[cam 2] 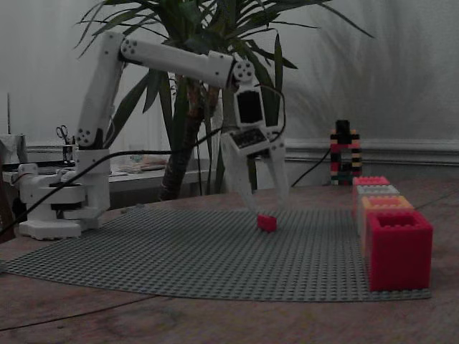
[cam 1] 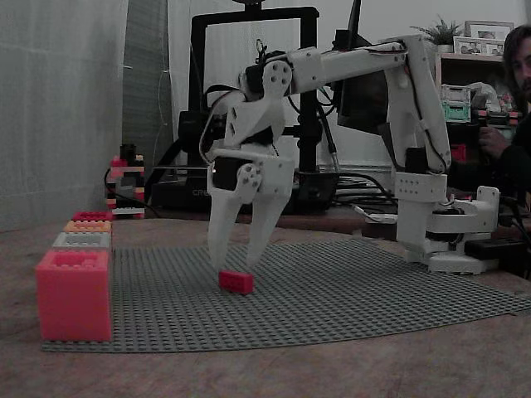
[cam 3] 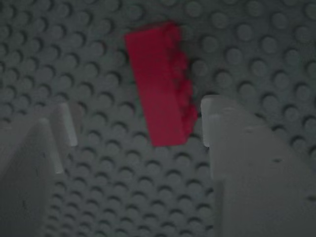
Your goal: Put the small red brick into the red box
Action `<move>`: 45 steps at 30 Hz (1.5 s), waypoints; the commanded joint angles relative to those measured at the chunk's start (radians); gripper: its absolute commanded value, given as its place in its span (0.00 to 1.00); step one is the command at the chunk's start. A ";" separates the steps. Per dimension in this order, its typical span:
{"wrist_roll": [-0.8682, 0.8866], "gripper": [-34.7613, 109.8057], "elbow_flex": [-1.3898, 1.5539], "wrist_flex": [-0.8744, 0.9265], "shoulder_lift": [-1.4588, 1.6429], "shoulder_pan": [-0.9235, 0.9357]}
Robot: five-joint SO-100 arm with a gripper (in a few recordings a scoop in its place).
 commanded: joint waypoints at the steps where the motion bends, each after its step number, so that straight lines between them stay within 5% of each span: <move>1: -0.023 0.40 -0.061 0.002 0.029 -0.023; 11: -0.026 0.39 -0.063 -0.049 -0.011 -0.021; 17: -0.026 0.25 -0.064 -0.094 -0.044 -0.021; 27: 0.077 0.24 -0.181 -0.140 -0.002 0.011; 37: 0.298 0.24 -0.525 -0.176 0.064 0.368; 45: 0.265 0.24 -0.601 -0.396 -0.149 0.561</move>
